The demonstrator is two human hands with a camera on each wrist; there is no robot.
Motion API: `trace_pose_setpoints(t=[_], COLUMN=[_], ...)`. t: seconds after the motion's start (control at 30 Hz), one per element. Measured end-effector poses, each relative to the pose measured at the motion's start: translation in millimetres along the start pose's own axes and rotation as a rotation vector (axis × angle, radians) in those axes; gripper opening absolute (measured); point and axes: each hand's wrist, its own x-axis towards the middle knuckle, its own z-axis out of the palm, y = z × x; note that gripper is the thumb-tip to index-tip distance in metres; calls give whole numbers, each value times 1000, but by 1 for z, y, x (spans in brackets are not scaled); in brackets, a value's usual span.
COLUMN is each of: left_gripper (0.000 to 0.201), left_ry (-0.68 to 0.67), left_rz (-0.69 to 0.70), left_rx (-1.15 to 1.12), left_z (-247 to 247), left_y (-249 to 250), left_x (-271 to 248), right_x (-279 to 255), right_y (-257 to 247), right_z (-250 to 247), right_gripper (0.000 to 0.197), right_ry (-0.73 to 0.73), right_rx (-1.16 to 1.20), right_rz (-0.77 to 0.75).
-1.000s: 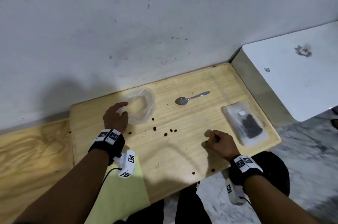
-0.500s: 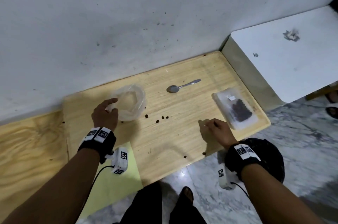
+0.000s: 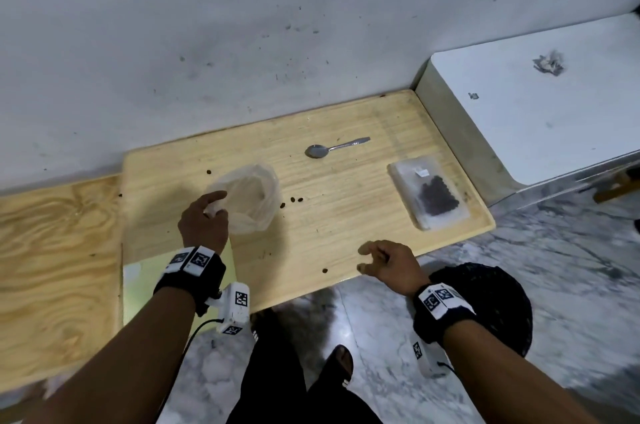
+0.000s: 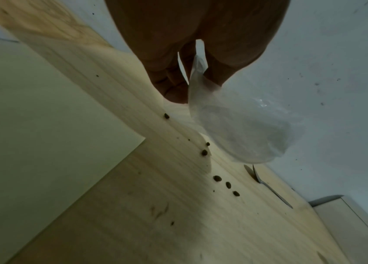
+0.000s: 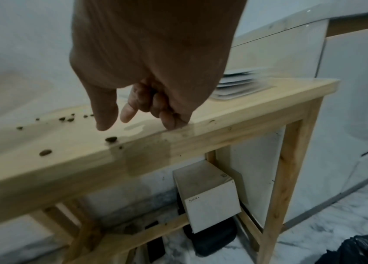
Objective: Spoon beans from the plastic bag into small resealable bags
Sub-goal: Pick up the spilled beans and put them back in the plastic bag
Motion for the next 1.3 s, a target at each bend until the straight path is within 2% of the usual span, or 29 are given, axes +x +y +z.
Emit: trace_pose_setpoints(t=[0.2, 0.37, 0.57, 0.7, 0.93, 1.13, 1.3], left_gripper=[32, 32, 33, 34, 35, 36, 36], left_ry=[7, 20, 16, 11, 8, 9, 18], left_rz=[-42, -52, -60, -55, -67, -78, -92], left_rx=[-17, -23, -27, -33, -27, -27, -24], left_z=[-3, -9, -17, -18, -18, -22, -25], left_y=[-13, -22, -17, -14, -14, -20, -22], left_x=[-20, -17, -3, 8, 16, 12, 12], right_x=[3, 4, -2, -10, -10, 5, 3], right_y=[11, 10, 0, -1, -3, -13, -18], right_z=[3, 3, 7, 18, 48, 68, 70], right_gripper=[22, 41, 31, 28, 31, 23, 10], right_ry=[17, -3, -57, -107, 59, 34, 49], right_rx=[-202, -324, -310, -302, -242, -273, -257], right_rz=[-225, -319, -198, -193, -209, -160, -226])
